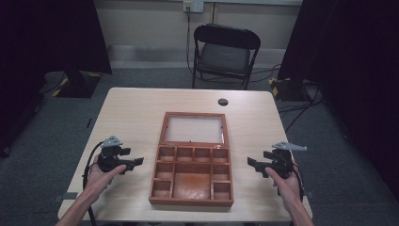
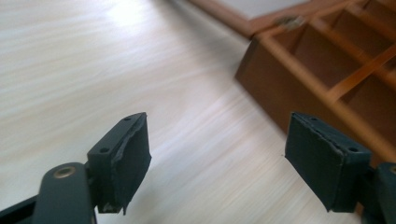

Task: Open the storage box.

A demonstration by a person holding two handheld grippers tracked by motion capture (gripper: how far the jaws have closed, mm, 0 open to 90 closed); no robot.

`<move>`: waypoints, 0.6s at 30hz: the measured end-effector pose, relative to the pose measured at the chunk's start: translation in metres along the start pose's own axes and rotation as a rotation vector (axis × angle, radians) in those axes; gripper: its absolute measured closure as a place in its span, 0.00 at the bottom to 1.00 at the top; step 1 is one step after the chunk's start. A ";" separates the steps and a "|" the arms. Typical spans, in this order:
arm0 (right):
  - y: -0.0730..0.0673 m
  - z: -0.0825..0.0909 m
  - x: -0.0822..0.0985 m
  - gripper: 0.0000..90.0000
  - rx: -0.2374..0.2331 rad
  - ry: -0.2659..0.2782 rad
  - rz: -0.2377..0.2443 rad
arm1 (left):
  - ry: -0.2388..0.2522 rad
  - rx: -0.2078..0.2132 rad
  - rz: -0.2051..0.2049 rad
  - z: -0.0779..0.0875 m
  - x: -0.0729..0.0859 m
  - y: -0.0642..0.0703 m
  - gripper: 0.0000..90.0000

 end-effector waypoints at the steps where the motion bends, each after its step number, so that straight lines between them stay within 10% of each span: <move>1: 0.001 0.000 0.003 0.17 0.005 -0.010 0.001 | -0.002 -0.014 0.001 0.001 0.004 -0.003 0.23; 11: 0.021 -0.021 0.033 0.16 0.180 -0.151 0.039 | -0.071 -0.150 0.044 -0.007 0.029 -0.024 0.18; 18: 0.023 -0.029 0.040 0.10 0.259 -0.070 0.075 | -0.039 -0.218 -0.017 -0.015 0.032 -0.020 0.11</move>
Point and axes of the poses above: each handheld gripper's, and its own axes: z roughly backward along the jaws, x roughly out of its underside, y roughly to its right, the point moved 3 cm from there along -z, roughly forward along the jaws, and after that the axes turned 5 degrees about -y, right-handed, at the moved point
